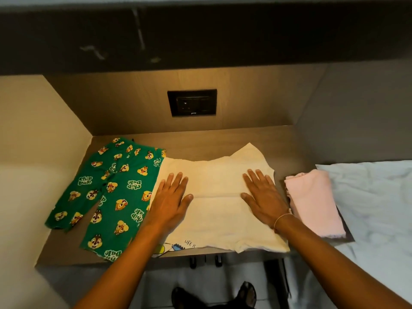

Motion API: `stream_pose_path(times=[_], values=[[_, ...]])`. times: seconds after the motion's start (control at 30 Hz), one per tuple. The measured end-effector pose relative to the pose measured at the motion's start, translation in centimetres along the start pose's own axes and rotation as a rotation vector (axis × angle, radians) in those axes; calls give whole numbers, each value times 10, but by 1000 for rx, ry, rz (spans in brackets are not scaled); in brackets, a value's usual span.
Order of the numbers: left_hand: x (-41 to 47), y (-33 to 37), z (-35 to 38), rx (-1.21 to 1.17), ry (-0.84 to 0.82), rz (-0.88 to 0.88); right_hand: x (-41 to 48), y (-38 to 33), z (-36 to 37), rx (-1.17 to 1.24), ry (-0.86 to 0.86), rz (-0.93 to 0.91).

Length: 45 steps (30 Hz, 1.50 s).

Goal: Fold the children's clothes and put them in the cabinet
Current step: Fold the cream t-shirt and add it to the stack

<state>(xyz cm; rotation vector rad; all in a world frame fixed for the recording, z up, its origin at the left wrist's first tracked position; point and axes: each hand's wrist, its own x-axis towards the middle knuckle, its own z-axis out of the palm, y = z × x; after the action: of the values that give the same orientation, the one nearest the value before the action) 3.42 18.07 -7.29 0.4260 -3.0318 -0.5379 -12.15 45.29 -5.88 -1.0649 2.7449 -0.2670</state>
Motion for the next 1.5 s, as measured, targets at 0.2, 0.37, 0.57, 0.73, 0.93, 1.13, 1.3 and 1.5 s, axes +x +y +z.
stream_pose_path(times=[0.2, 0.37, 0.57, 0.73, 0.93, 1.13, 1.3, 1.5], values=[[-11, -31, -19, 6, 130, 127, -8, 11, -13, 127, 69, -4], [-6, -37, -26, -8, 228, 115, -9, 12, -17, 133, 159, 81], [12, -25, -46, -51, 267, 64, 2, 5, -31, 140, 336, 88], [42, -4, -118, -16, 593, 228, 21, -6, -103, 182, 704, 15], [-1, -5, -112, 32, 690, 336, -32, -12, -94, 302, 798, -88], [-70, -11, -31, 78, 202, 157, -96, -16, -11, 168, 337, -22], [-45, 15, -24, 85, 137, 162, -74, -25, -17, 201, 324, -60], [20, 18, -7, 164, -12, 4, -6, -20, -1, -70, -6, -35]])
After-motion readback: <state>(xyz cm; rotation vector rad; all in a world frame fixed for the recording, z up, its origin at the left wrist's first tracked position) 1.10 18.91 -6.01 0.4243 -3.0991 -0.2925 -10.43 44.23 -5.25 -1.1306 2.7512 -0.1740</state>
